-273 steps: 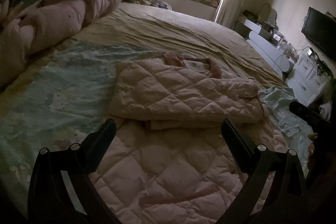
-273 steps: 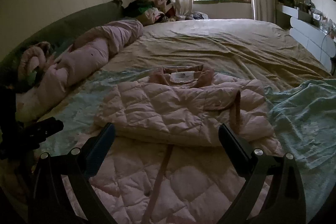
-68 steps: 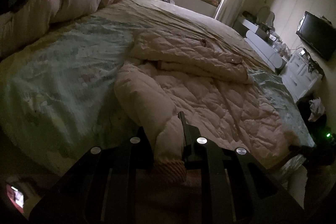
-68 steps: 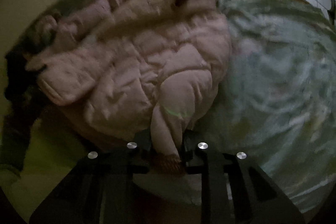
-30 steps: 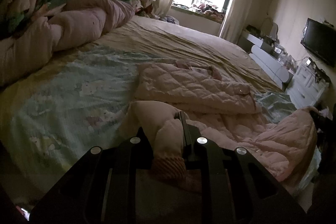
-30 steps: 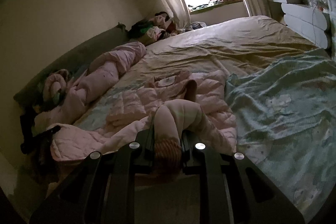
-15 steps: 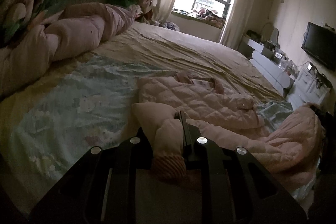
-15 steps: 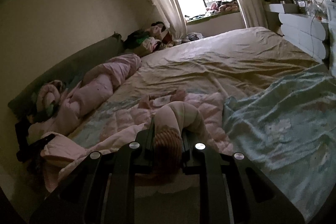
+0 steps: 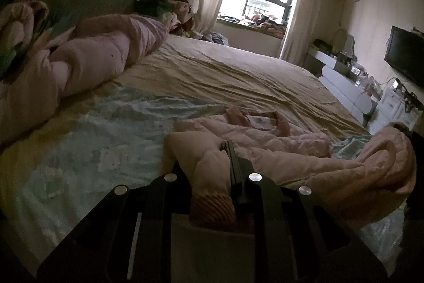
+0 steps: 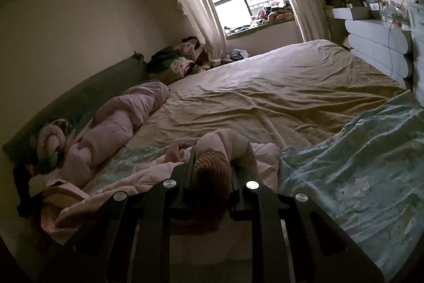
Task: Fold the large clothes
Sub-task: 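Hold the folded coat raised with both tools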
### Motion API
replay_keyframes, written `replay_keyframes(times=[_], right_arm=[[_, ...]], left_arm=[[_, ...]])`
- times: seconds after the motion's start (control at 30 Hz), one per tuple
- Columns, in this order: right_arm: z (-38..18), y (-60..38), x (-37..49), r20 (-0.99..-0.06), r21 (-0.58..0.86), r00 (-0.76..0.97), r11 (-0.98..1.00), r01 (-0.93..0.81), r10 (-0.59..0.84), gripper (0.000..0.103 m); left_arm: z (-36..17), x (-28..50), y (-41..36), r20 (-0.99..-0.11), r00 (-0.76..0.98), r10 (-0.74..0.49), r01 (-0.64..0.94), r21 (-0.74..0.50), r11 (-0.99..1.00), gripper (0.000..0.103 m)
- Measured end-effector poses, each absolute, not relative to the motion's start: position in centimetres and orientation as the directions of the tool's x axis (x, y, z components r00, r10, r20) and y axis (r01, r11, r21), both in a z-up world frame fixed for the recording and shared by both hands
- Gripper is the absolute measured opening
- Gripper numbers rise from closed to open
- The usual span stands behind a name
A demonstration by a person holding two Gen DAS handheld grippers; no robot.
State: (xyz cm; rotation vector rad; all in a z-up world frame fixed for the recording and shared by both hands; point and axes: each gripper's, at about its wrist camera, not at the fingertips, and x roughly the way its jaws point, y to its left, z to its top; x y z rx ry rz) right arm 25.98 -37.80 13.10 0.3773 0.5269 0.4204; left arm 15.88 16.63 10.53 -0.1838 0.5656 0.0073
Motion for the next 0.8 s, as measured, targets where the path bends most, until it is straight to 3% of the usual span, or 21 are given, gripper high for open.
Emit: replay_keyframes(times=[0.47,0.8], right_arm=[[13.5,-37.5,31.6,-0.427,0.44,0.792,0.866,-0.239,0.436,0.017],[12.4,-36.1,36.9,-0.501,0.408,0.771,0.893,-0.19,0.393,0.017]], left_arm=[[11.5,21.0,17.1,-0.525,0.851,-0.018,-0.069,-0.146,0.987,0.011],[10.2,23.8,17.2,-0.527,0.849,0.026,-0.108,-0.126,0.986,0.012]])
